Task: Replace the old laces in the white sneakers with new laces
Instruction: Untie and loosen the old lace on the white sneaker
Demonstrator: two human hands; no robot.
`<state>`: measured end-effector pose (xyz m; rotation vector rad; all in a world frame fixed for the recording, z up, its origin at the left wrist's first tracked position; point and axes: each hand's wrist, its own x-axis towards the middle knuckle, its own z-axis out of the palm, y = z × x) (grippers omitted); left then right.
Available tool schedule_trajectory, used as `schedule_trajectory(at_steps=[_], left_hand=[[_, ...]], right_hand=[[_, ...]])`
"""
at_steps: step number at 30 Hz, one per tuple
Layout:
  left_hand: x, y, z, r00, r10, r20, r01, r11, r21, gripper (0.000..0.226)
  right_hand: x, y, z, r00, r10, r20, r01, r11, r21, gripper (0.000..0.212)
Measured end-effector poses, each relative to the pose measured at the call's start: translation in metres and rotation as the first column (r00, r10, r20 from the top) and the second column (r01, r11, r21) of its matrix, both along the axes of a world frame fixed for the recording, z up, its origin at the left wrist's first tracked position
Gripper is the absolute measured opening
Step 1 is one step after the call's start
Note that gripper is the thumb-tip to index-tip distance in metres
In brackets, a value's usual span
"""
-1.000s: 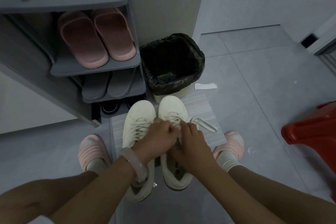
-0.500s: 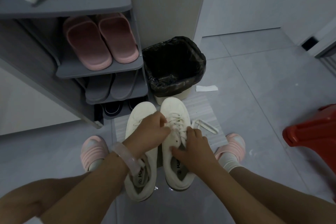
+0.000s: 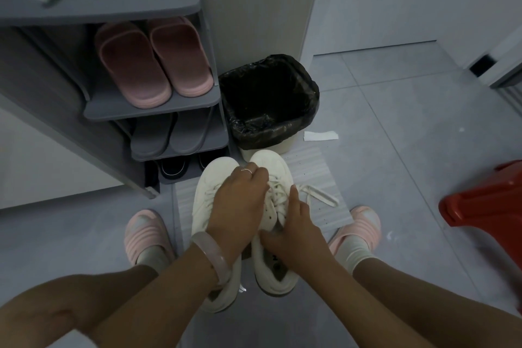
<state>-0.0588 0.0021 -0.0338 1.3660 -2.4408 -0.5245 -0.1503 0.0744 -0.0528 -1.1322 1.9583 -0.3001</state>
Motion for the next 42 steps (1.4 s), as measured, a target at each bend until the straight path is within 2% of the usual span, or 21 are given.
schedule_trajectory(at_steps=[1,4,5,9,11,14,16,18,19,20,24,26,28,30,31,33,36,40,41,42], left_hand=[[0.002,0.001,-0.001,1.000,0.007,0.015,-0.007,0.999,0.041,0.006],[0.008,0.006,-0.010,0.999,0.030,0.041,-0.041,0.946,0.321,0.013],[0.008,0.008,-0.012,0.999,0.014,0.045,-0.028,0.941,0.338,0.013],[0.003,0.013,-0.013,0.995,-0.070,0.074,0.049,0.966,0.252,0.013],[0.004,0.008,-0.005,0.999,0.030,-0.025,-0.025,0.986,0.167,0.014],[0.010,-0.011,0.008,0.949,0.217,-0.229,-0.202,0.975,0.090,0.012],[0.012,-0.012,0.007,0.962,0.195,-0.189,-0.156,0.967,0.200,0.011],[0.010,-0.001,-0.001,0.993,0.106,-0.054,-0.076,0.916,0.395,0.016],[0.008,0.005,-0.006,0.998,0.056,-0.013,-0.045,0.895,0.444,0.018],[0.005,0.010,-0.010,1.000,0.027,0.005,-0.026,0.896,0.444,0.019],[-0.001,0.014,-0.014,1.000,-0.010,0.015,0.005,0.960,0.280,0.015],[-0.002,0.013,-0.011,0.999,0.004,-0.034,0.004,0.974,0.227,0.013],[0.001,0.003,0.001,0.977,0.144,-0.160,-0.113,0.976,0.187,0.014],[0.011,-0.015,0.020,0.893,0.315,-0.322,-0.291,0.949,0.123,0.015],[0.017,-0.026,0.029,0.851,0.360,-0.383,-0.356,0.931,0.084,0.014],[0.027,-0.037,0.040,0.821,0.384,-0.422,-0.405,0.913,0.042,0.011],[0.029,-0.029,0.040,0.798,0.377,-0.471,-0.382,0.920,0.089,0.010],[0.022,-0.023,0.046,0.625,0.450,-0.637,-0.209,0.883,0.419,0.025],[0.022,-0.025,0.047,0.625,0.434,-0.649,-0.167,0.887,0.431,0.026],[0.023,-0.028,0.049,0.674,0.369,-0.640,-0.146,0.916,0.375,0.025]], right_hand=[[0.000,0.000,0.001,1.000,0.003,-0.001,-0.003,1.000,0.003,0.103],[0.001,0.002,0.002,1.000,0.001,-0.004,-0.001,1.000,-0.007,0.100],[0.001,0.002,0.002,1.000,0.000,-0.006,0.000,1.000,-0.009,0.099],[0.002,0.004,0.002,1.000,-0.022,0.019,0.022,1.000,-0.007,0.102],[0.001,0.006,0.003,1.000,-0.014,0.019,0.014,1.000,0.002,0.102],[-0.001,0.006,0.005,1.000,0.009,0.005,-0.010,1.000,0.018,0.102],[-0.001,0.006,0.006,1.000,0.015,0.001,-0.015,1.000,0.022,0.102],[0.000,0.006,0.006,1.000,0.008,0.005,-0.008,1.000,0.017,0.101],[0.000,0.006,0.005,1.000,0.003,0.006,-0.003,1.000,0.015,0.101],[0.001,0.006,0.005,1.000,-0.003,0.006,0.003,1.000,0.011,0.100],[0.001,0.006,0.004,1.000,-0.012,0.013,0.012,1.000,0.009,0.100],[0.000,0.006,0.005,1.000,-0.008,0.022,0.008,1.000,0.017,0.101],[-0.001,0.006,0.007,1.000,-0.005,0.022,0.005,1.000,0.028,0.102],[-0.002,0.006,0.007,1.000,0.007,0.017,-0.008,0.999,0.035,0.102],[-0.003,0.006,0.007,1.000,0.013,0.020,-0.013,0.999,0.038,0.102],[-0.003,0.006,0.006,0.999,0.021,0.024,-0.022,0.999,0.048,0.102],[-0.003,0.005,0.006,0.999,0.029,0.015,-0.029,0.999,0.046,0.102],[-0.002,0.005,0.003,0.999,0.034,0.001,-0.035,0.999,0.027,0.102],[-0.002,0.005,0.003,0.999,0.036,-0.007,-0.036,0.999,0.027,0.103],[-0.002,0.004,0.003,0.999,0.037,-0.016,-0.037,0.999,0.024,0.103]])
